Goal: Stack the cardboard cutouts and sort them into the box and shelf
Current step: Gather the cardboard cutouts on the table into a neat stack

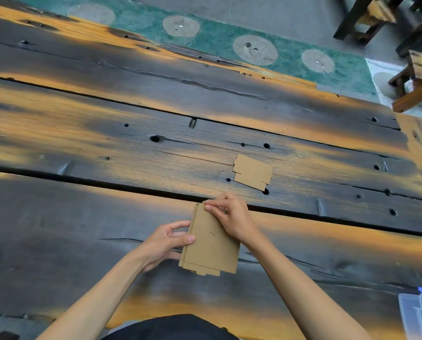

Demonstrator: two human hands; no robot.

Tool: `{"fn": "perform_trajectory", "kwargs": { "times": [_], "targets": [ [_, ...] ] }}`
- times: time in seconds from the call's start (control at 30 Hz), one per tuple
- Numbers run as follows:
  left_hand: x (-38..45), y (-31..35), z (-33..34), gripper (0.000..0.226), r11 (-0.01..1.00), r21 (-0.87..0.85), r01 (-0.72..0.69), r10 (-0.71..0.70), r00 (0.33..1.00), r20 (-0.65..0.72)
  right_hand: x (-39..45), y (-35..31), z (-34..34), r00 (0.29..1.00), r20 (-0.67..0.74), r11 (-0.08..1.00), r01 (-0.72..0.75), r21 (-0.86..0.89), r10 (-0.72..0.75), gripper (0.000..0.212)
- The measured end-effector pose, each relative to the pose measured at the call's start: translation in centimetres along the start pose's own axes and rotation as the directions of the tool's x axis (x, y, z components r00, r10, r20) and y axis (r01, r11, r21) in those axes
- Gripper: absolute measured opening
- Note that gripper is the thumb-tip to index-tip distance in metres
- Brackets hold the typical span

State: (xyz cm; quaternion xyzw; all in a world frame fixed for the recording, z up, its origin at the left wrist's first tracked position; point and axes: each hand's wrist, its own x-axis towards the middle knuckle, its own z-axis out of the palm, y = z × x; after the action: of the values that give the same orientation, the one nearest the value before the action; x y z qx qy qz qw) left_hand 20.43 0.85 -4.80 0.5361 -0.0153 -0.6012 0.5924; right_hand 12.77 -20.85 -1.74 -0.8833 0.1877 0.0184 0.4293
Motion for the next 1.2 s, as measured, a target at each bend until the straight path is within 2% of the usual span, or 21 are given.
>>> {"fn": "perform_trajectory", "kwargs": {
  "times": [0.13, 0.23, 0.37, 0.47, 0.63, 0.97, 1.03, 1.2],
  "targets": [
    [1.1, -0.5, 1.2, 0.053, 0.999, 0.044, -0.001, 0.001, 1.0, -0.013, -0.4, 1.4, -0.5, 0.998, -0.036, 0.998, -0.046, -0.033, 0.045, 0.024],
    [2.4, -1.1, 1.9, 0.042, 0.999, 0.032, -0.018, 0.02, 0.997, -0.08, -0.8, 2.8, -1.2, 0.99, -0.111, 0.995, -0.095, -0.023, 0.092, 0.023],
    [3.8, -1.6, 2.2, 0.036, 1.0, -0.007, -0.029, 0.027, 0.978, -0.206, -0.9, 5.3, -2.5, 0.946, -0.207, 0.966, -0.227, 0.122, 0.248, 0.02],
    [4.9, -1.8, 2.1, 0.034, 0.999, -0.039, -0.034, 0.019, 0.944, -0.33, -0.6, 8.1, -3.9, 0.897, -0.138, 0.893, -0.384, 0.234, 0.421, 0.018],
    [6.9, -1.2, 2.2, 0.027, 0.996, -0.07, -0.049, 0.013, 0.895, -0.445, 1.3, 12.7, -6.2, 0.85, -0.083, 0.851, -0.509, 0.127, 0.521, 0.018],
    [12.2, 1.4, 3.5, 0.026, 0.996, -0.065, -0.068, 0.025, 0.86, -0.509, 11.1, 17.8, -10.9, 0.878, -0.139, 0.868, -0.476, -0.141, 0.459, 0.061],
    [13.1, 1.6, 3.4, 0.026, 0.996, -0.062, -0.068, 0.026, 0.854, -0.519, 12.7, 18.5, -11.3, 0.893, -0.141, 0.88, -0.446, -0.163, 0.426, 0.078],
    [14.8, 1.9, 3.0, 0.027, 0.994, -0.092, -0.057, 0.004, 0.868, -0.496, 15.1, 19.8, -11.5, 0.915, -0.012, 0.862, -0.384, -0.331, 0.403, 0.125]
  ]
}}
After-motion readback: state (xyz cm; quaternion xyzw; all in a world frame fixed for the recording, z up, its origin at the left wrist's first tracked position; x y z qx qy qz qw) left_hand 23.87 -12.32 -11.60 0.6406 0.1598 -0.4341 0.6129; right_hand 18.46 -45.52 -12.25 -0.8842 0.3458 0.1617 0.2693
